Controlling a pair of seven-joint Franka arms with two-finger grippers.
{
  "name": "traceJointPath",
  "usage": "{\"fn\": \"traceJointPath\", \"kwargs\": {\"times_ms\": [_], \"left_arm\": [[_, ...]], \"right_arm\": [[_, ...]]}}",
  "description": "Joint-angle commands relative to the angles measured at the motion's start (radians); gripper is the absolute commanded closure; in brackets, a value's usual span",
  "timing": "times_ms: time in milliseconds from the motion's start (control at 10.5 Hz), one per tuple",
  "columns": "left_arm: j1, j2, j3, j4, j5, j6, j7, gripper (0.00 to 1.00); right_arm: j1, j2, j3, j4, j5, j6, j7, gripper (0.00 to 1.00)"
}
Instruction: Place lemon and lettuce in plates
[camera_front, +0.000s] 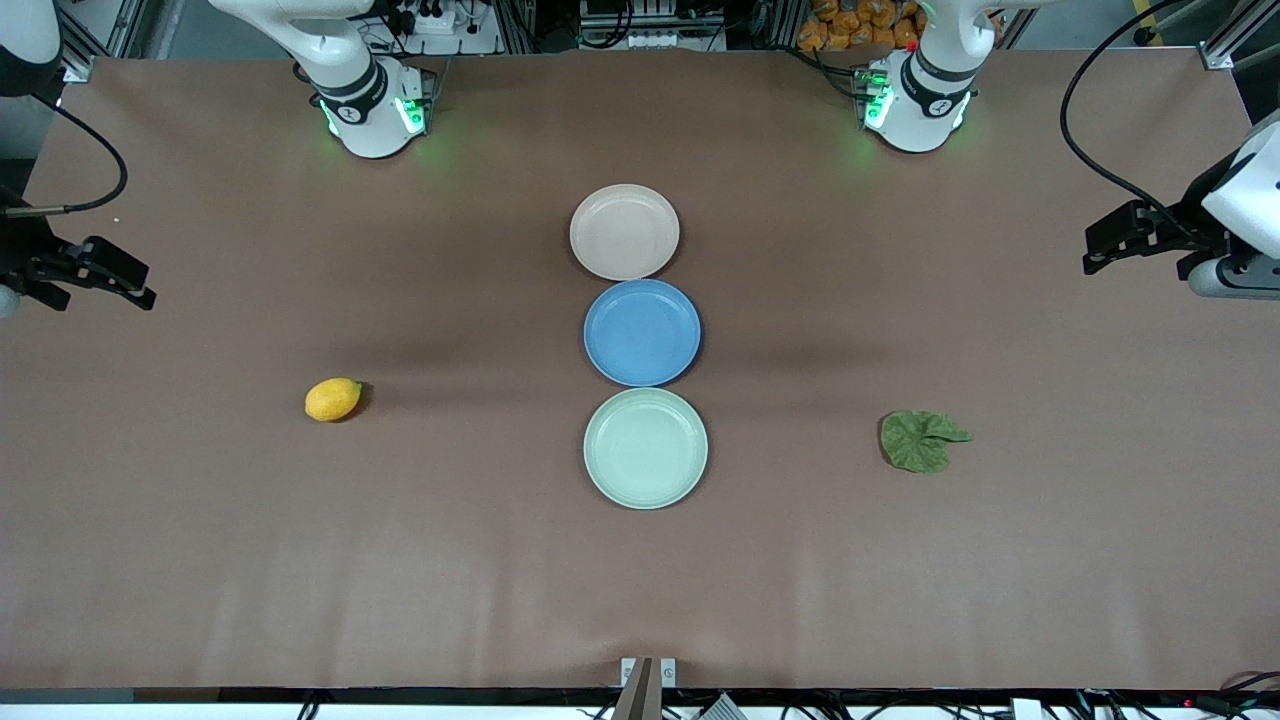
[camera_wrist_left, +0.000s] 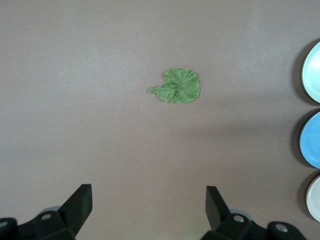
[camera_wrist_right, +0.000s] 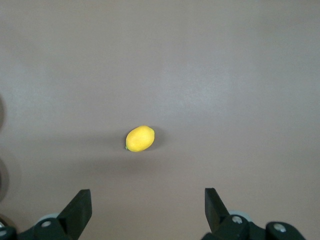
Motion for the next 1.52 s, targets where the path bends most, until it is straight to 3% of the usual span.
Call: {"fn": "traceJointPath", "kwargs": {"times_ms": [0, 665, 1424], "left_arm": [[0.001, 0.006, 0.002, 0.023, -0.008, -0.019, -0.006, 0.00], [-0.002, 0.115, 0.001, 0.007, -0.010, -0.001, 0.019, 0.00], [-0.013, 0.318, -0.005, -0.170, -0.011, 0.370, 0.017, 0.00]], "right_arm": [[0.002, 0.006, 0.002, 0.011, -0.011, -0.007, 0.006, 0.00], [0.002, 0.005, 0.002, 0.011, -0.011, -0.007, 0.008, 0.00], [0.000, 0.032, 0.001, -0.013, -0.011, 0.036, 0.006, 0.00]]}}
